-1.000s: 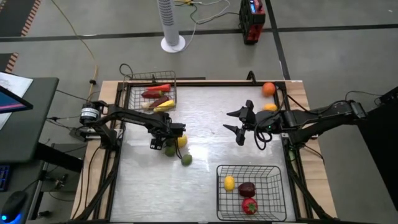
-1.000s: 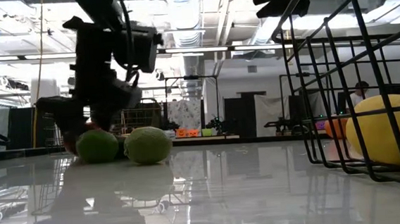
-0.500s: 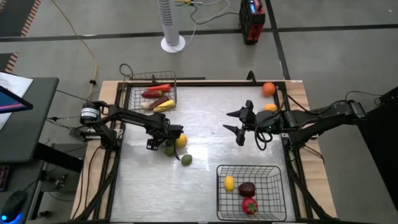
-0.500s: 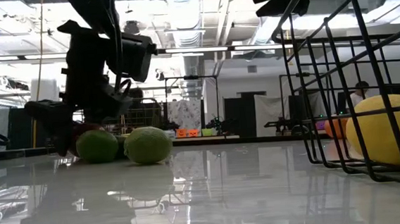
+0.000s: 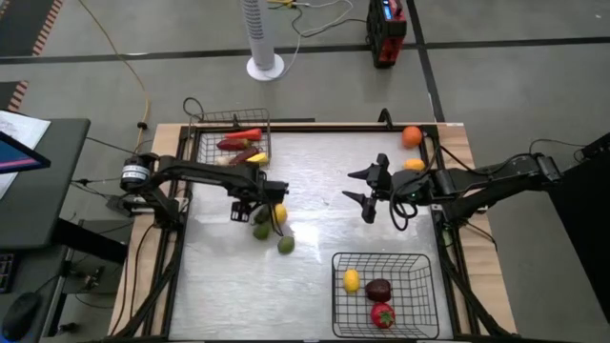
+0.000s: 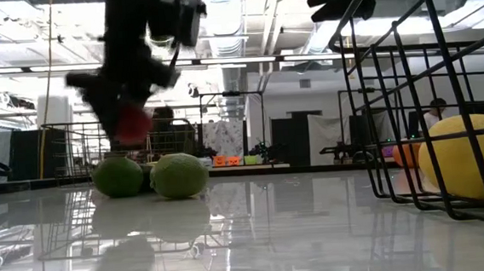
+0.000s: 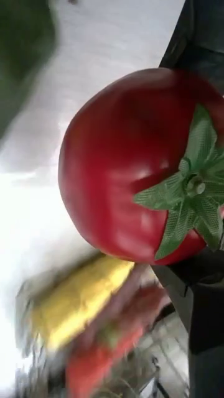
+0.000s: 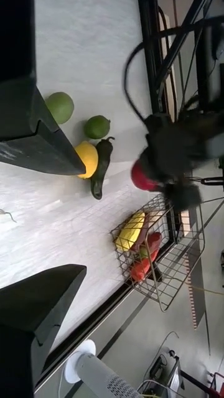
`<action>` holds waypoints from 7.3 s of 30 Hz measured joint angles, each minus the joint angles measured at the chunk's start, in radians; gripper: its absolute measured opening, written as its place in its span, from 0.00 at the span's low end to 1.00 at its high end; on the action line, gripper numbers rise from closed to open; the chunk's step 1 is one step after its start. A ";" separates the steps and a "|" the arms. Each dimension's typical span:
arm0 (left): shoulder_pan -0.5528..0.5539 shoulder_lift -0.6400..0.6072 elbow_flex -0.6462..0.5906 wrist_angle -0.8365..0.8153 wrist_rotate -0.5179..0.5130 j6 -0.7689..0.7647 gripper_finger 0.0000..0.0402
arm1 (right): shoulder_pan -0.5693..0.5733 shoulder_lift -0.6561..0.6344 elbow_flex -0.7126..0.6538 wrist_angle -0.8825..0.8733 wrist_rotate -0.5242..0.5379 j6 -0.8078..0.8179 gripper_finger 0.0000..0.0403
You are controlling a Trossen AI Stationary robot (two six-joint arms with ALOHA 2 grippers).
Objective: Sort produce into baskets
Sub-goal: Put the tomato into the bottom wire basket, then put the right lime into the bottom wire basket, then put the left lemon into the bottom wire basket
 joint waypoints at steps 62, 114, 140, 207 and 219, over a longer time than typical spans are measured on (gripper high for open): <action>-0.409 0.354 0.685 0.310 0.081 -0.225 0.93 | 0.091 -0.354 -0.118 -0.247 0.283 0.089 0.69; -0.305 0.154 -0.129 0.907 0.073 -0.442 0.59 | 0.122 -0.353 -0.118 -0.209 0.285 0.080 0.69; -0.337 0.126 0.066 1.418 0.313 -0.449 0.36 | 0.122 -0.352 -0.118 -0.209 0.286 0.080 0.69; -0.203 -0.037 -0.355 0.942 0.021 -0.677 0.53 | 0.108 -0.312 -0.118 -0.193 0.283 0.079 0.69; -0.201 -0.038 -0.313 0.933 0.089 -0.633 0.34 | 0.108 -0.312 -0.118 -0.194 0.283 0.079 0.69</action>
